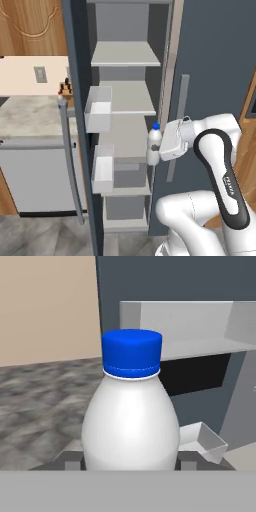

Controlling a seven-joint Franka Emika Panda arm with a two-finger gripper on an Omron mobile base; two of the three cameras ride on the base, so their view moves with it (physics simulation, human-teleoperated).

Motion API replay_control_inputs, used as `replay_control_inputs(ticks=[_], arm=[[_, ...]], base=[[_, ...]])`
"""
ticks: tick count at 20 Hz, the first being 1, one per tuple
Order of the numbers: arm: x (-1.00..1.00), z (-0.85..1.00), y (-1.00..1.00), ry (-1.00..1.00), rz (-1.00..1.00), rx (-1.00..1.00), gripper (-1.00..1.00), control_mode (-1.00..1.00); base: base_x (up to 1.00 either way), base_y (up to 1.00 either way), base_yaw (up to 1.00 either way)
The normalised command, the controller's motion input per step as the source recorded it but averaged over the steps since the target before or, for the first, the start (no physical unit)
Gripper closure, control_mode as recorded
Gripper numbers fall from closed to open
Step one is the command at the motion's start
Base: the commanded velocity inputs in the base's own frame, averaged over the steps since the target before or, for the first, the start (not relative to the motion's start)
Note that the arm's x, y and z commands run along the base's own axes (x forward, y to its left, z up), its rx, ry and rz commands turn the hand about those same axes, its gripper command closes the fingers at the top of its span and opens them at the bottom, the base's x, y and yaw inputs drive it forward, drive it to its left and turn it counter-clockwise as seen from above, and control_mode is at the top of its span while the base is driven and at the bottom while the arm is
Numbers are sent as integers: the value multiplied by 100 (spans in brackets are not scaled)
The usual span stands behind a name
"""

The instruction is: Take the bottled waters from the counter and place them in the freezer to freeze. Close the freezer door after placing the bottles.

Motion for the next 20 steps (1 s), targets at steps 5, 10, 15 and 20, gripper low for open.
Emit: replay_control_inputs(ticks=[5, 10, 15, 20], arm=[[0, 0, 0, 0, 0, 0, 100, 100], [0, 0, 0, 0, 0, 0, 100, 100], [0, 0, 0, 0, 0, 0, 100, 100], [0, 0, 0, 0, 0, 0, 100, 100]], base=[[31, 20, -6], [36, 17, -7], [45, 24, -8], [36, 33, -9]])
